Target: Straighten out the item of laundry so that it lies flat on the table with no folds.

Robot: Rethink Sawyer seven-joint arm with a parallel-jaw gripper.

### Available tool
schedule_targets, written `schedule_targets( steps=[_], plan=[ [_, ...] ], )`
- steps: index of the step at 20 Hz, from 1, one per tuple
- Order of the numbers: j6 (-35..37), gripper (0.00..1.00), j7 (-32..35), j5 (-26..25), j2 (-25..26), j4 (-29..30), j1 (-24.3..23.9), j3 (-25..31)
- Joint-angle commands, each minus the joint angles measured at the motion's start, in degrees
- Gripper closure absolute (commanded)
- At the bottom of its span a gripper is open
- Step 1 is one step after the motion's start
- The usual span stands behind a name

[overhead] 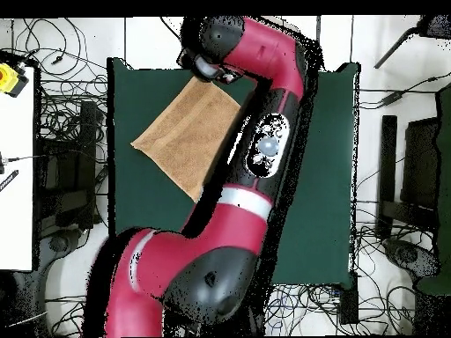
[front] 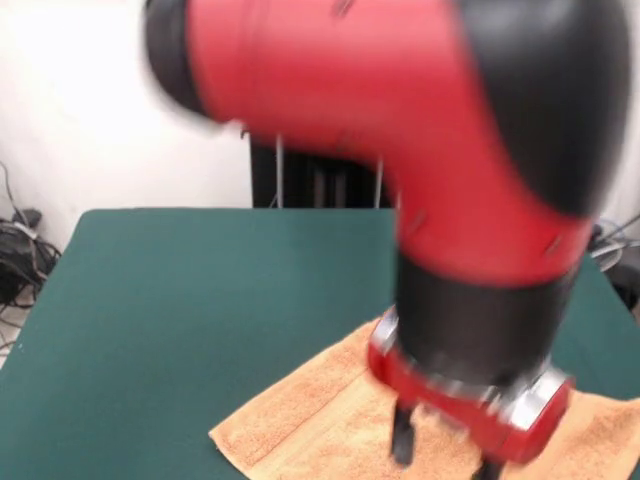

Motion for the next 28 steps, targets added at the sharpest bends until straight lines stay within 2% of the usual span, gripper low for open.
schedule_targets(
  steps=[1,2,5,7,11,17,22,28],
  plan=[
    [-16.49,0.00,-5.54,-4.86,-19.71,42.45,4.83,11.30],
    [-19.92,0.00,-6.51,-6.11,-20.71,45.43,5.06,11.78],
    [-21.60,0.00,-6.25,-8.99,-21.90,49.40,5.15,10.57],
    [-21.08,0.00,-7.71,-10.35,-23.37,51.47,4.26,10.63],
    [-18.31,0.00,-4.97,-11.85,-25.73,54.95,3.76,10.65],
    [-22.92,0.00,-4.94,-11.86,-27.10,60.41,1.16,15.92],
    [-26.56,0.00,-4.27,-13.89,-27.17,61.45,0.26,17.86],
    [-32.06,0.00,-3.44,-14.14,-28.04,65.08,-2.58,23.29]
  ],
)
